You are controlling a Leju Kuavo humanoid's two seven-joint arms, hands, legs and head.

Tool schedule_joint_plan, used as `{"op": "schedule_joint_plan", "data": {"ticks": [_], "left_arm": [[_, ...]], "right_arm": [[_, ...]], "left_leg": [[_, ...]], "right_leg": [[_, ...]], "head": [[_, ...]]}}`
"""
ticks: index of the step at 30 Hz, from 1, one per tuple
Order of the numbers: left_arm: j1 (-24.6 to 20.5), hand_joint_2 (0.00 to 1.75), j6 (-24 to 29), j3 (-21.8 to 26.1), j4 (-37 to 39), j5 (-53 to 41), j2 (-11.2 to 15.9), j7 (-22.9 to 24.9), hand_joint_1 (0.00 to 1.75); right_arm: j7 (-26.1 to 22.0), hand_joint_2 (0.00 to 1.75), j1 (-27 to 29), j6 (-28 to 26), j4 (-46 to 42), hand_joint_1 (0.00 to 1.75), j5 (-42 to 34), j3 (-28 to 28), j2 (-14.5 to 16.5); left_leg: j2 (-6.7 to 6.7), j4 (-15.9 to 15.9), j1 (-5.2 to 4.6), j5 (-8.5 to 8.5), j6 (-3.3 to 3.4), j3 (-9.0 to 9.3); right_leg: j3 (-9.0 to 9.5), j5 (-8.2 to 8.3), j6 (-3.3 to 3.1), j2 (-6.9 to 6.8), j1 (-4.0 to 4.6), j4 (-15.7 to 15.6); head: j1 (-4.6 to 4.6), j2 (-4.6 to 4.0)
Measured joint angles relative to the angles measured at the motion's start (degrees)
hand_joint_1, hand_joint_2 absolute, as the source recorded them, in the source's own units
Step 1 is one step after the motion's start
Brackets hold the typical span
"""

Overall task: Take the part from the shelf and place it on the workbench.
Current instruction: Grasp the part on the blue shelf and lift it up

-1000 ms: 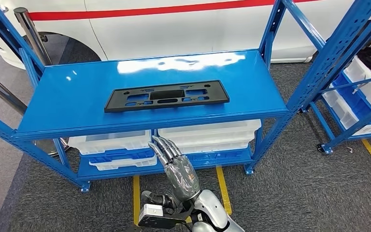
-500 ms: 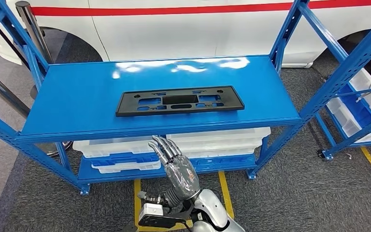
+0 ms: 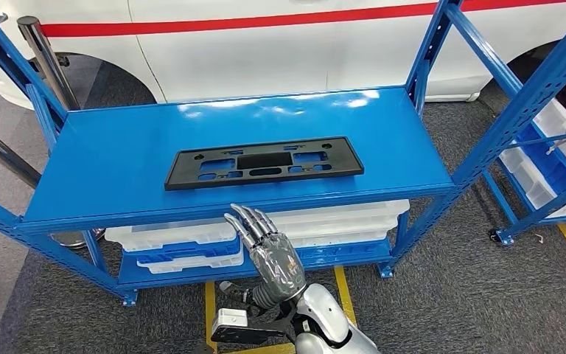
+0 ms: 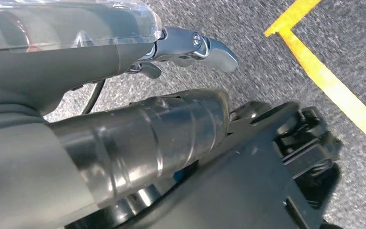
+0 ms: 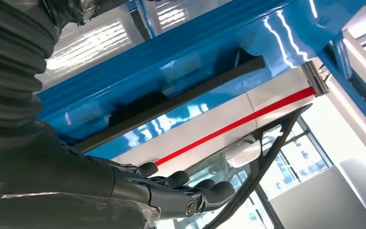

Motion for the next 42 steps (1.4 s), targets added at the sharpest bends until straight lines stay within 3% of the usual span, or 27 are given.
{"op": "schedule_joint_plan", "data": {"ticks": [2,4,6,9,10,12,14,15,16,18,20,23,25,28,29,30,31,33,34,36,39,41,42], "left_arm": [[0.01,0.00,0.00,-0.01,0.01,0.07,0.04,0.02,0.00],[-0.12,0.00,-0.02,-0.04,0.09,0.08,0.02,0.02,0.00],[-0.17,0.00,-0.04,-0.07,0.18,0.09,-0.01,0.03,0.00],[-0.13,0.00,-0.05,-0.07,0.17,0.11,0.00,0.03,0.00],[-0.18,0.00,-0.05,-0.07,0.17,0.12,-0.01,0.02,0.00],[-0.27,0.00,-0.05,-0.07,0.17,0.13,-0.01,0.02,0.00],[-0.26,0.00,-0.04,-0.07,0.17,0.13,0.00,0.03,0.00],[-0.23,0.00,-0.04,-0.07,0.17,0.13,0.01,0.03,0.00],[-0.22,0.00,-0.04,-0.07,0.17,0.13,0.00,0.04,0.00],[-0.20,0.00,-0.05,-0.07,0.19,0.13,-0.07,0.03,0.00],[-0.22,0.00,-0.07,-0.07,0.22,0.13,-0.17,0.03,0.00],[-0.33,0.00,-0.07,-0.07,0.24,0.13,-0.20,0.04,0.00],[-0.41,0.00,-0.07,-0.07,0.24,0.13,-0.18,0.03,0.00],[-0.36,0.00,-0.07,-0.08,0.24,0.15,-0.16,0.03,0.00],[-0.27,0.00,-0.08,-0.08,0.24,0.16,-0.15,0.04,0.00],[-0.18,0.00,-0.08,-0.09,0.24,0.18,-0.12,0.04,0.00],[-0.14,0.00,-0.08,-0.09,0.24,0.20,-0.06,0.05,0.00],[-0.17,0.00,-0.07,-0.09,0.24,0.24,0.05,0.07,0.00],[-0.23,0.00,-0.07,-0.09,0.24,0.27,0.09,0.07,0.00],[-0.31,0.00,-0.08,-0.10,0.24,0.36,0.11,0.10,0.00],[-0.22,0.00,-0.09,-0.11,0.24,0.55,0.15,0.12,0.00],[-0.26,0.00,-0.09,-0.11,0.24,0.61,0.14,0.11,0.00],[-0.27,0.00,-0.09,-0.11,0.24,0.62,0.14,0.11,0.00]], "right_arm": [[0.36,1.75,-0.14,-0.04,-0.01,0.00,0.91,-0.04,-0.24],[0.65,1.75,-0.42,-0.07,-0.05,0.00,1.50,-0.10,-0.46],[0.81,1.75,-0.59,-0.08,-0.14,0.00,1.68,-0.15,-0.67],[0.87,1.75,-0.76,-0.10,-0.34,0.00,1.70,-0.21,-0.90],[0.87,1.75,-0.86,-0.11,-0.44,0.00,1.70,-0.24,-0.96],[0.87,1.75,-0.99,-0.11,-0.56,0.00,1.70,-0.28,-1.09],[0.87,1.75,-0.93,-0.11,-0.57,0.00,1.71,-0.28,-1.32],[0.87,1.75,-0.90,-0.11,-0.57,0.00,1.70,-0.28,-1.42],[0.87,1.75,-0.90,-0.11,-0.60,0.00,1.70,-0.28,-1.50],[0.87,1.75,-0.97,-0.11,-0.64,0.00,1.70,-0.29,-1.56],[0.87,1.75,-1.07,-0.11,-0.66,0.00,1.70,-0.30,-1.58],[0.88,1.75,-1.10,-0.11,-0.70,0.00,1.71,-0.32,-1.60],[0.97,1.75,-1.20,-0.12,-0.78,0.00,1.99,-0.32,-1.57],[1.72,1.75,-1.39,-0.20,-0.81,0.00,3.61,-0.32,-1.68],[2.05,1.75,-1.41,-0.22,-0.82,0.00,4.20,-0.34,-1.79],[2.36,1.75,-1.44,-0.22,-0.86,0.00,4.69,-0.38,-1.93],[2.63,1.75,-1.49,-0.20,-0.97,0.00,5.17,-0.44,-2.11],[3.14,1.75,-1.74,-0.11,-1.44,0.00,5.90,-0.63,-2.51],[3.39,1.75,-1.99,-0.03,-1.78,0.00,6.27,-0.76,-2.74],[4.02,1.75,-2.51,0.10,-2.58,0.00,7.27,-1.06,-3.29],[5.93,1.75,-3.33,0.04,-3.89,0.00,10.68,-1.52,-4.47],[6.87,1.75,-4.02,0.14,-4.98,0.00,12.38,-2.01,-5.68],[7.12,1.75,-4.30,0.27,-5.50,0.00,12.84,-2.28,-6.40]], "left_leg": [[0.08,-6.56,0.50,4.53,-0.56,2.43],[0.07,-11.80,0.51,6.52,-0.46,4.63],[-0.05,-12.60,0.27,6.08,0.38,4.85],[-0.10,-12.83,0.25,5.89,1.86,5.10],[-0.08,-12.95,0.25,5.85,2.29,5.30],[-0.03,-13.00,0.09,5.65,2.83,5.49],[-0.05,-12.99,-0.19,5.43,3.13,5.65],[-0.10,-12.99,-0.31,5.28,3.21,5.84],[-0.18,-12.99,-0.42,5.09,3.24,6.14],[-0.28,-13.01,-0.64,4.64,3.08,6.81],[-0.27,-13.04,-0.76,4.31,2.67,7.08],[-0.12,-13.31,-0.73,4.05,1.82,7.29],[-0.06,-11.31,-0.74,2.67,1.27,6.58],[-0.05,-1.24,-0.57,-1.54,0.64,1.27],[-0.04,1.31,-0.49,-1.93,0.46,-0.35],[-0.03,1.93,-0.39,-1.21,0.30,-1.08],[-0.02,0.36,-0.28,0.59,0.19,-0.71],[0.06,-6.70,-0.09,4.87,0.16,2.26],[0.04,-9.87,-0.14,6.08,0.36,3.68],[-0.03,-12.44,-0.34,6.24,1.00,4.79],[-0.09,-12.98,-0.30,6.24,2.19,5.07],[-0.05,-13.34,-0.15,6.24,2.92,5.43],[-0.03,-13.37,-0.17,6.15,3.12,5.50]], "right_leg": [[0.40,-0.77,0.63,0.14,-0.37,0.58],[0.26,-1.48,1.45,0.23,-0.30,1.39],[-0.04,-1.75,2.03,0.27,-0.03,1.71],[-0.31,-2.76,2.70,0.21,-0.36,2.84],[-1.27,-3.90,2.90,0.18,-0.45,4.92],[-5.10,-6.99,3.05,0.12,-0.50,12.11],[-8.82,-8.17,2.97,0.12,-0.46,17.98],[-9.31,-7.10,2.77,0.12,-0.38,18.02],[-8.63,-5.01,2.43,0.13,-0.25,15.73],[-5.42,-0.67,1.46,0.12,0.27,8.06],[-3.28,0.68,0.86,0.09,0.77,3.23],[-2.65,0.46,0.69,0.19,0.72,1.94],[-1.89,0.59,0.33,0.12,0.28,1.09],[-1.30,0.38,-0.20,-0.08,0.19,0.78],[-1.21,0.24,-0.25,-0.07,0.20,0.84],[-1.11,0.07,-0.21,-0.03,0.19,0.94],[-0.93,-0.17,-0.11,0.04,0.15,1.09],[-0.51,-0.82,0.32,0.14,0.11,1.54],[-0.45,-1.14,0.61,0.16,0.18,1.85],[-0.54,-1.44,1.19,0.17,0.35,2.09],[-0.69,-1.98,1.98,0.14,0.26,2.50],[-2.43,-4.01,2.55,0.13,0.07,6.23],[-4.25,-5.55,2.78,0.12,0.00,9.74]], "head": [[0.01,0.00],[-0.09,0.00],[-0.18,0.00],[-0.16,0.00],[-0.15,0.00],[-0.13,0.00],[-0.14,0.00],[-0.15,0.00],[-0.14,0.00],[-0.15,0.00],[-0.14,0.00],[-0.15,0.00],[-0.19,0.00],[-0.25,0.00],[-0.25,0.00],[-0.25,0.00],[-0.26,0.00],[-0.26,0.00],[-0.25,0.00],[-0.21,0.00],[-0.21,0.00],[-0.17,0.00],[-0.15,0.00]]}}
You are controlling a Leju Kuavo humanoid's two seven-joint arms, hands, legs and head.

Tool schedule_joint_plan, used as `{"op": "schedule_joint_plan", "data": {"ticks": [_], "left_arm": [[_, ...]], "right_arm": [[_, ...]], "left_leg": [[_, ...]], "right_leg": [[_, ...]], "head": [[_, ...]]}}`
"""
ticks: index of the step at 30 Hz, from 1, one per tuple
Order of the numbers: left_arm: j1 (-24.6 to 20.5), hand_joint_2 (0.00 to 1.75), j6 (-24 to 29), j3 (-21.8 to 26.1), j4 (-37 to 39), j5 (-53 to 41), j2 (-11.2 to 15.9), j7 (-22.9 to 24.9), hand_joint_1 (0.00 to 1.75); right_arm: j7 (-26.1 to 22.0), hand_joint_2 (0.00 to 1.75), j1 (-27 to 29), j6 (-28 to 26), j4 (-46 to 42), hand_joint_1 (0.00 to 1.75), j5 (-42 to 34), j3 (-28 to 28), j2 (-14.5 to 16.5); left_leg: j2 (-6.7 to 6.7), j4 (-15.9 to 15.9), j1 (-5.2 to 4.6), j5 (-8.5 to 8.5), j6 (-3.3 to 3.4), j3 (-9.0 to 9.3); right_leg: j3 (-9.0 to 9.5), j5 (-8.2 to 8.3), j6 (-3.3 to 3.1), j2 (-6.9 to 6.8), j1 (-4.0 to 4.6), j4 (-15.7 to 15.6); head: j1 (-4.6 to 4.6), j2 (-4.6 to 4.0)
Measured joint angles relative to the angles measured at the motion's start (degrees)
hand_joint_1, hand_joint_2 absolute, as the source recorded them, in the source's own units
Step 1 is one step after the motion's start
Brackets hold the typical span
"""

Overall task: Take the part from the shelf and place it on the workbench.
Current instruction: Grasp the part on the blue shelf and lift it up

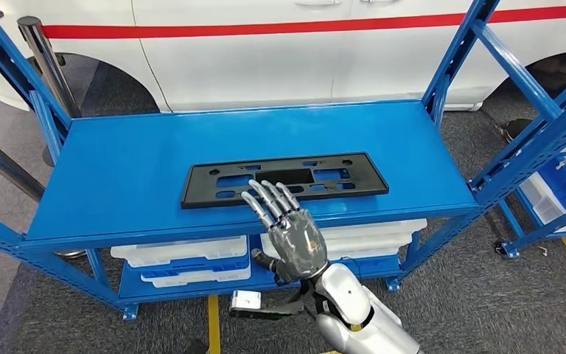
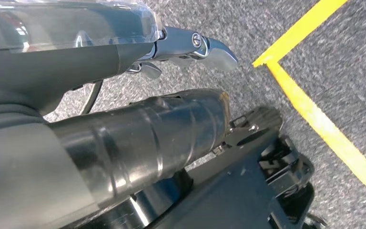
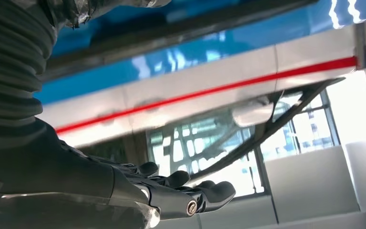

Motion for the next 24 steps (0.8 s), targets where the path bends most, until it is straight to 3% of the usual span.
{"op": "schedule_joint_plan", "data": {"ticks": [2,3,4,5,6,7,9,13,14,16,17,18,19,20,22,24], "left_arm": [[0.10,0.00,0.00,0.00,0.00,0.02,0.01,0.01,0.00],[0.18,0.00,0.00,0.00,0.00,0.02,0.02,0.02,0.00],[0.24,0.00,0.00,-0.01,0.00,0.03,0.02,0.02,0.00],[0.27,0.00,-0.01,-0.01,0.00,0.04,0.01,0.02,0.00],[0.28,0.00,-0.01,-0.02,0.00,0.07,-0.01,0.02,0.00],[0.24,0.00,-0.02,-0.03,0.00,0.10,-0.02,0.02,0.00],[0.16,0.00,-0.02,-0.07,0.00,0.19,-0.01,0.02,0.00],[-0.01,0.00,-0.01,-0.23,0.00,0.21,0.03,0.01,0.00],[-0.10,0.00,-0.01,-0.28,0.00,0.21,0.04,0.00,0.00],[-0.15,0.00,0.00,-0.32,0.00,0.21,0.04,0.00,0.00],[-0.09,0.00,0.00,-0.33,0.00,0.22,0.04,0.01,0.00],[0.01,0.00,0.00,-0.33,0.00,0.22,0.04,0.01,0.00],[0.11,0.00,0.00,-0.33,0.00,0.24,0.05,0.01,0.00],[0.16,0.00,0.00,-0.33,0.00,0.26,0.07,0.01,0.00],[0.14,0.00,0.00,-0.37,0.00,0.29,0.18,0.01,0.00],[0.02,0.00,0.00,-0.43,0.00,0.30,0.28,0.01,0.00]], "right_arm": [[0.38,1.75,-0.29,0.46,-0.63,0.00,0.75,-0.36,-1.28],[0.59,1.31,-0.32,0.69,-0.88,0.00,1.04,-0.52,-1.82],[0.78,0.87,-0.39,0.93,-1.15,0.00,1.30,-0.64,-2.28],[0.94,0.44,-0.56,1.29,-1.47,0.00,1.38,-0.77,-2.68],[1.08,0.44,-0.80,1.74,-1.78,0.00,1.28,-0.91,-3.00],[1.18,0.87,-1.09,2.28,-2.06,0.00,1.01,-1.05,-3.28],[1.25,1.75,-1.52,3.07,-2.52,0.00,0.11,-1.38,-3.76],[0.91,1.75,-1.73,2.53,-3.87,0.00,0.33,-1.97,-4.46],[0.96,1.75,-1.80,2.39,-4.21,0.00,0.74,-1.99,-4.52],[1.40,1.75,-1.90,2.33,-4.51,0.00,1.50,-2.00,-4.59],[1.67,1.75,-1.91,2.44,-4.53,0.00,1.78,-2.00,-4.65],[1.92,1.75,-1.91,2.60,-4.53,0.00,1.95,-2.01,-4.73],[2.09,1.75,-1.92,2.79,-4.53,0.00,2.03,-2.02,-4.81],[2.18,1.75,-1.97,3.02,-4.53,0.00,2.05,-2.04,-4.88],[2.24,1.75,-2.17,3.49,-4.55,0.00,2.04,-2.09,-5.02],[2.26,1.75,-2.42,3.82,-4.61,0.00,2.03,-2.12,-5.11]], "left_leg": [[0.00,0.01,-0.03,-0.19,0.25,0.08],[-0.03,0.02,-0.04,-0.32,0.29,0.19],[-0.08,0.03,-0.04,-0.48,0.25,0.40],[-0.13,0.03,-0.04,-0.68,0.14,0.73],[-0.16,0.03,-0.04,-0.92,-0.03,1.06],[-0.19,0.10,-0.15,-1.18,-0.28,1.30],[-0.19,0.05,-0.33,-1.49,-0.86,1.46],[-0.08,0.98,-0.37,-2.56,-2.01,1.34],[-0.05,3.10,-0.36,-3.69,-2.20,0.39],[-0.03,10.27,-0.32,-6.68,-2.39,-3.36],[-0.03,13.70,-0.32,-7.61,-2.45,-5.40],[-0.02,15.57,-0.32,-7.50,-2.46,-6.76],[-0.02,15.22,-0.32,-6.19,-2.40,-7.08],[-0.02,12.64,-0.34,-3.94,-2.23,-6.27],[0.00,5.13,-0.53,0.32,-1.63,-3.26],[0.02,0.87,-0.82,1.33,-1.10,-1.36]], "right_leg": [[-4.09,-2.10,0.31,-0.01,-0.13,6.86],[-5.25,-1.78,0.37,-0.01,-0.17,8.25],[-5.19,-0.25,0.33,-0.02,-0.19,7.22],[-4.05,2.12,0.19,-0.02,-0.20,4.09],[-2.40,4.37,-0.01,-0.03,-0.17,0.04],[-0.75,5.91,-0.21,-0.03,-0.03,-3.70],[0.83,6.57,-0.57,0.04,0.27,-7.24],[1.61,6.19,-1.66,0.20,0.02,-8.03],[1.96,6.12,-2.02,0.15,-0.13,-8.25],[2.42,5.76,-2.62,-0.01,0.01,-8.32],[2.61,5.57,-2.77,-0.03,0.10,-8.30],[2.85,5.35,-2.85,-0.01,0.18,-8.28],[3.17,5.09,-2.86,0.06,0.24,-8.25],[3.61,4.79,-2.82,0.12,0.29,-8.23],[4.44,4.09,-2.56,0.19,0.49,-8.16],[4.64,3.64,-2.10,0.18,0.65,-8.05]], "head": [[0.00,0.00],[0.00,0.00],[0.01,0.00],[0.00,0.00],[0.01,0.00],[0.01,0.00],[0.00,0.00],[-0.05,0.00],[-0.05,0.00],[-0.06,0.00],[-0.05,0.00],[-0.05,0.00],[-0.06,0.00],[-0.05,0.00],[-0.05,0.00],[-0.03,0.00]]}}
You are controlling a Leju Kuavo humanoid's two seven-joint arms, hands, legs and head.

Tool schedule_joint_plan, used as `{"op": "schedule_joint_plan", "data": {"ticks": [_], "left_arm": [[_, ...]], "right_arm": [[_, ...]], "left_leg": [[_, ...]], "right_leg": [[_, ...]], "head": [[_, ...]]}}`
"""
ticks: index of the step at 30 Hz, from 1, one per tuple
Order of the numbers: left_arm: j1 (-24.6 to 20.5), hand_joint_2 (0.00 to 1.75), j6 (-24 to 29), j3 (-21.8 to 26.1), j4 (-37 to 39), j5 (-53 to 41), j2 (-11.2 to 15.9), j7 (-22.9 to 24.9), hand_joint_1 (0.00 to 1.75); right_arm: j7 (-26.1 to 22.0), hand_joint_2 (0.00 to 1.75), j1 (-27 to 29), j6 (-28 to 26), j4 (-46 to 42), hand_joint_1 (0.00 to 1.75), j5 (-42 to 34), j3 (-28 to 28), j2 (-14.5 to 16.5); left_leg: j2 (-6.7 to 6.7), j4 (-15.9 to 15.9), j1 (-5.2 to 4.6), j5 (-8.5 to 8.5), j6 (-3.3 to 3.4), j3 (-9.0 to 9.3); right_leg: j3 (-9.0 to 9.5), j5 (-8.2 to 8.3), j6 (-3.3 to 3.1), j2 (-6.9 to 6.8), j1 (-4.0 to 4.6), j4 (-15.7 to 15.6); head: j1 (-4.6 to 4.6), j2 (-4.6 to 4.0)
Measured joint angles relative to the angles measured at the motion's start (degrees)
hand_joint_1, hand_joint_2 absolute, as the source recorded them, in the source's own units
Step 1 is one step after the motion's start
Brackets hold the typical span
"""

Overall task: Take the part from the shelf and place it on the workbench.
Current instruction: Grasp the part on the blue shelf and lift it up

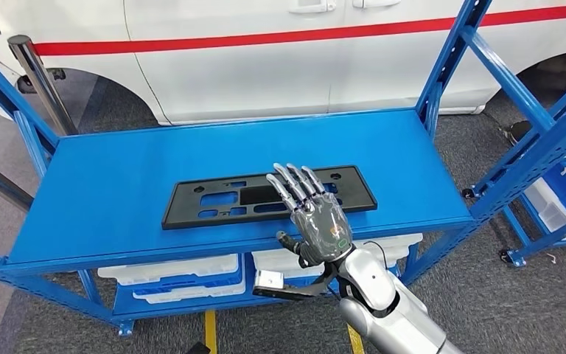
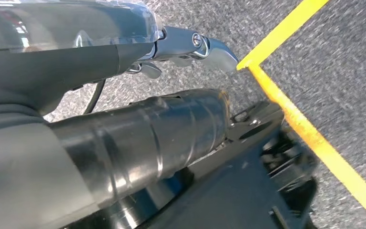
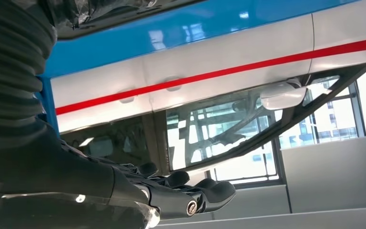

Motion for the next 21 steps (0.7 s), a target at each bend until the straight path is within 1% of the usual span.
{"op": "schedule_joint_plan", "data": {"ticks": [1,3,4,5,6,7,8,9,10,11,12,13,14,15,17,19,20,21], "left_arm": [[-0.02,0.00,0.00,-0.03,0.00,0.00,0.03,0.00,0.00],[0.06,0.00,0.00,-0.08,0.00,0.00,0.04,0.01,0.00],[0.10,0.00,0.00,-0.10,0.00,0.00,0.04,0.00,0.00],[0.08,0.00,0.00,-0.14,0.00,0.01,0.04,-0.01,0.00],[0.03,0.00,0.00,-0.21,0.00,0.01,0.04,-0.01,0.00],[-0.02,0.00,0.00,-0.32,0.00,0.02,0.04,-0.01,0.00],[-0.03,0.00,0.00,-0.42,0.00,0.02,0.04,-0.01,0.00],[0.01,0.00,0.00,-0.52,0.00,0.02,0.04,0.00,0.00],[0.07,0.00,0.00,-0.59,0.00,0.02,0.04,0.01,0.00],[0.12,0.00,-0.01,-0.64,0.00,0.02,0.04,0.01,0.00],[0.13,0.00,-0.01,-0.70,0.00,0.02,0.03,0.01,0.00],[0.12,0.00,-0.02,-0.74,0.00,0.02,0.03,0.01,0.00],[0.06,0.00,-0.02,-0.78,0.00,0.03,0.03,0.01,0.00],[0.00,0.00,-0.02,-0.81,0.00,0.03,0.03,0.01,0.00],[-0.06,0.00,-0.02,-0.84,0.00,0.06,0.04,0.01,0.00],[-0.10,0.00,-0.02,-0.87,0.00,0.10,0.04,0.01,0.00],[-0.18,0.00,0.03,-0.89,0.00,0.13,0.04,0.03,0.00],[-0.26,0.00,0.20,-0.90,0.00,0.18,0.04,0.16,0.00]], "right_arm": [[0.01,1.75,-0.09,0.09,-0.04,0.00,0.00,-0.02,-0.04],[0.02,1.75,-0.28,0.24,-0.13,0.00,-0.02,-0.04,-0.09],[0.03,1.75,-0.40,0.33,-0.18,0.00,-0.04,-0.06,-0.12],[0.03,1.75,-0.53,0.41,-0.22,0.00,-0.07,-0.08,-0.15],[0.04,1.75,-0.58,0.48,-0.26,0.00,-0.09,-0.10,-0.20],[0.04,1.75,-0.62,0.58,-0.27,0.00,-0.11,-0.11,-0.27],[0.04,1.75,-0.61,0.75,-0.26,0.00,-0.11,-0.12,-0.36],[0.04,1.75,-0.57,0.94,-0.26,0.00,-0.13,-0.12,-0.46],[0.04,1.75,-0.57,1.12,-0.25,0.00,-0.15,-0.12,-0.55],[0.04,1.75,-0.61,1.30,-0.25,0.00,-0.19,-0.12,-0.60],[0.04,1.75,-0.65,1.41,-0.25,0.00,-0.22,-0.12,-0.63],[0.04,1.75,-0.72,1.54,-0.23,0.00,-0.26,-0.12,-0.66],[0.03,1.75,-0.81,1.77,-0.22,0.00,-0.30,-0.12,-0.68],[0.03,1.75,-0.87,1.99,-0.21,0.00,-0.33,-0.12,-0.70],[0.02,1.75,-0.99,2.65,-0.17,0.00,-0.44,-0.12,-0.81],[-0.07,1.75,-1.37,3.79,-0.04,0.00,-0.83,-0.09,-0.87],[-0.20,1.75,-1.76,4.61,0.11,0.00,-1.18,-0.02,-0.86],[-0.34,1.75,-2.15,5.44,0.33,0.00,-1.61,0.11,-0.85]], "left_leg": [[-0.02,-0.35,-0.14,-0.36,0.18,0.25],[-0.09,-0.97,0.07,-0.45,0.60,0.55],[-0.08,-1.27,0.22,-0.47,0.87,0.84],[-0.05,-1.57,0.40,-0.48,1.15,1.15],[-0.01,-1.72,0.45,-0.58,1.38,1.40],[0.01,-1.74,0.45,-0.75,1.56,1.56],[0.02,-1.71,0.45,-0.94,1.65,1.70],[0.01,-1.65,0.47,-1.19,1.64,1.89],[-0.02,-1.58,0.50,-1.47,1.57,2.17],[-0.05,-1.48,0.55,-1.81,1.46,2.56],[-0.09,-1.38,0.62,-2.23,1.29,3.01],[-0.12,-1.28,0.61,-2.63,1.02,3.40],[-0.16,-1.13,0.56,-3.01,0.70,3.61],[-0.19,-1.09,0.49,-3.27,0.35,3.71],[-0.19,-1.24,0.44,-3.53,-0.36,3.80],[-0.11,-0.89,0.60,-4.19,-0.99,3.87],[-0.08,0.65,0.66,-5.11,-1.22,3.28],[-0.06,3.36,0.71,-6.42,-1.37,2.00]], "right_leg": [[-0.04,-0.09,0.26,-0.02,0.03,-0.03],[0.01,-0.38,0.83,-0.06,-0.02,0.01],[-0.27,-0.89,1.15,-0.07,-0.08,0.78],[-1.14,-1.80,1.48,-0.08,-0.14,2.60],[-2.76,-3.08,1.78,-0.08,-0.34,5.61],[-4.96,-4.46,2.07,-0.10,-0.49,9.39],[-7.27,-5.46,2.31,-0.11,-0.66,13.00],[-9.05,-5.53,2.52,-0.13,-0.85,15.31],[-9.82,-4.48,2.68,-0.14,-1.03,15.58],[-9.40,-2.37,2.79,-0.17,-1.21,13.57],[-8.09,0.28,2.85,-0.21,-1.36,9.95],[-6.60,2.13,2.88,-0.24,-1.38,6.38],[-5.28,3.20,2.73,-0.22,-1.30,3.35],[-4.53,3.45,2.50,-0.20,-1.18,1.63],[-4.15,2.86,1.77,-0.03,-0.94,0.82],[-3.78,2.71,0.99,0.05,-1.04,0.56],[-3.48,2.62,0.59,0.02,-1.10,0.37],[-3.17,2.49,0.25,-0.06,-1.10,0.25]], "head": [[-0.01,0.00],[0.00,0.00],[0.02,0.00],[0.05,0.00],[0.07,0.00],[0.09,0.00],[0.08,0.00],[0.09,0.00],[0.09,0.00],[0.08,0.00],[0.09,0.00],[0.10,0.00],[0.10,0.00],[0.09,0.00],[0.06,0.00],[0.05,0.00],[0.03,0.00],[0.01,0.00]]}}
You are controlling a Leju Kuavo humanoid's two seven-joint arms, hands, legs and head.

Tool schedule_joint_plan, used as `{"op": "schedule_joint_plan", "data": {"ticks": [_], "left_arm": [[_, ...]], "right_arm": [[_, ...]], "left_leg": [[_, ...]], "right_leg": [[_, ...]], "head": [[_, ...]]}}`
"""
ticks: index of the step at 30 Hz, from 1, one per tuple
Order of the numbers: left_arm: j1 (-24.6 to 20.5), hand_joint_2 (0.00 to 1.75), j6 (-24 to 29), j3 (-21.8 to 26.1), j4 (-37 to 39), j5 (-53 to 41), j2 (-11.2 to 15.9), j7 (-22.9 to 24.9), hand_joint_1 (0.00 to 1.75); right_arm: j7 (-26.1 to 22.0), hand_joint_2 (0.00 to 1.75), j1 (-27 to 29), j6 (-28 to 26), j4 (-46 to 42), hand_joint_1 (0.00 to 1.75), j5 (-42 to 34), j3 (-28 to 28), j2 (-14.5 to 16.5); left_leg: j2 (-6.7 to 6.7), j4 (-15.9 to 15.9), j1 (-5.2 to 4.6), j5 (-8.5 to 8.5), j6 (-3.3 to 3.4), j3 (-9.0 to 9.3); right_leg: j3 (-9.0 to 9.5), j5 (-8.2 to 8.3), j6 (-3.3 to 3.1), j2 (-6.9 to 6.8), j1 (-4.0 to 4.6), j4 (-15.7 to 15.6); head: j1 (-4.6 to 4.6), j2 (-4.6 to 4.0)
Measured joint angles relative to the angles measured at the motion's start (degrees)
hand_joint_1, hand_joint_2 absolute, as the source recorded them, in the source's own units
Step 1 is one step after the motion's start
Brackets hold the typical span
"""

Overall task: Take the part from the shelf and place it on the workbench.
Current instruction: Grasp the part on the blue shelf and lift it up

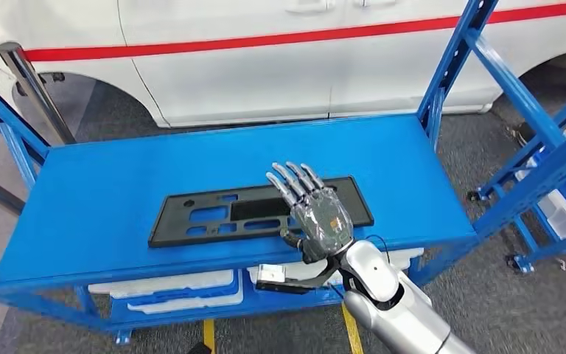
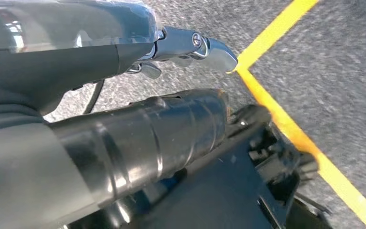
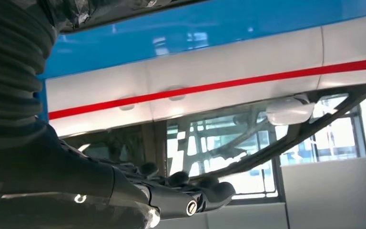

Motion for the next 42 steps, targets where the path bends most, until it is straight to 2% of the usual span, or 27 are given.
{"op": "schedule_joint_plan", "data": {"ticks": [2,3,4,5,7,8,9,11,13,18,26,42], "left_arm": [[-0.06,0.00,0.99,-0.02,0.00,0.00,-0.01,0.72,0.00],[-0.01,0.00,1.89,-0.04,0.00,-0.10,-0.01,1.39,0.00],[0.06,0.00,2.89,-0.08,0.00,-0.25,-0.02,2.07,0.00],[0.11,0.00,3.88,-0.12,0.00,-0.45,-0.02,2.70,0.00],[0.09,0.00,5.18,-0.31,0.00,-0.80,-0.02,3.41,0.00],[0.01,0.00,5.55,-0.47,0.00,-0.96,-0.01,3.59,0.00],[-0.10,0.00,5.78,-0.69,0.00,-1.13,0.00,3.73,0.00],[-0.32,0.00,5.99,-1.19,0.00,-1.43,-0.01,3.91,0.00],[-0.43,0.00,5.98,-1.59,0.00,-1.67,-0.05,3.99,0.00],[-0.67,0.00,5.94,-2.49,0.00,-2.05,-0.31,4.38,0.00],[-0.71,0.00,5.94,-2.94,0.00,-2.08,-0.35,4.80,0.00],[-0.69,0.00,5.93,-2.96,0.00,-2.09,-0.35,4.80,0.00]], "right_arm": [[-0.32,1.75,-0.51,1.66,0.59,0.00,-1.12,0.39,0.01],[-0.56,1.75,-0.58,2.58,0.89,0.00,-1.95,0.62,0.01],[-0.85,1.75,-0.60,3.52,1.15,0.00,-2.91,0.84,0.00],[-1.21,1.75,-0.68,4.58,1.41,0.00,-4.00,1.09,0.01],[-1.97,1.75,-1.07,6.48,1.82,0.00,-5.90,1.56,0.01],[-2.40,1.75,-1.47,7.64,2.04,0.00,-6.86,1.86,0.02],[-2.85,1.75,-1.95,8.80,2.27,0.00,-7.71,2.25,0.03],[-3.63,1.75,-3.10,11.05,2.85,0.00,-9.11,3.53,0.17],[-4.12,1.75,-4.34,12.77,3.55,0.00,-10.13,5.04,0.62],[-4.53,1.75,-7.35,15.62,5.36,0.00,-11.94,8.31,2.25],[-4.55,1.75,-9.52,16.22,7.52,0.00,-12.17,10.92,3.91],[-4.53,1.75,-9.98,16.22,8.72,0.00,-12.29,11.53,4.30]], "left_leg": [[0.01,7.58,0.00,-2.80,-0.13,-4.14],[0.02,10.36,0.00,-3.26,-0.12,-5.99],[0.02,11.31,0.00,-2.65,-0.03,-7.00],[0.01,10.03,-0.04,-0.86,0.17,-6.96],[0.01,3.28,-0.32,3.96,0.97,-4.63],[0.00,0.03,-0.54,5.59,1.39,-3.34],[-0.01,-2.19,-0.74,6.23,1.68,-2.45],[-0.09,-3.86,-0.84,6.10,1.55,-1.83],[-0.17,-4.21,-0.85,6.06,1.29,-1.79],[-0.18,-4.21,-0.95,5.92,1.50,-1.76],[-0.17,-4.20,-0.95,5.96,1.71,-1.70],[-0.16,-4.22,-0.87,6.00,1.67,-1.58]], "right_leg": [[0.39,-0.37,-0.53,-0.15,0.27,0.00],[0.56,-0.56,-0.70,-0.17,0.45,0.01],[0.78,-0.77,-0.80,-0.15,0.62,0.03],[1.09,-1.00,-0.84,-0.07,0.77,0.04],[1.80,-1.53,-0.81,0.05,0.97,0.04],[2.01,-1.76,-0.70,0.09,1.10,0.11],[2.01,-1.89,-0.55,0.11,1.15,0.16],[1.77,-2.00,-0.34,0.08,1.33,0.30],[1.73,-2.01,-0.34,-0.01,1.31,0.23],[2.00,-1.89,-0.13,-0.03,1.22,-0.26],[2.10,-1.71,0.18,-0.03,1.21,-0.44],[2.15,-1.70,0.18,-0.03,1.29,-0.42]], "head": [[-0.02,0.00],[-0.01,0.00],[-0.01,0.00],[-0.01,0.00],[0.02,0.00],[0.01,0.00],[0.02,0.00],[0.01,0.00],[0.02,0.00],[0.03,0.00],[0.03,0.00],[0.02,0.00]]}}
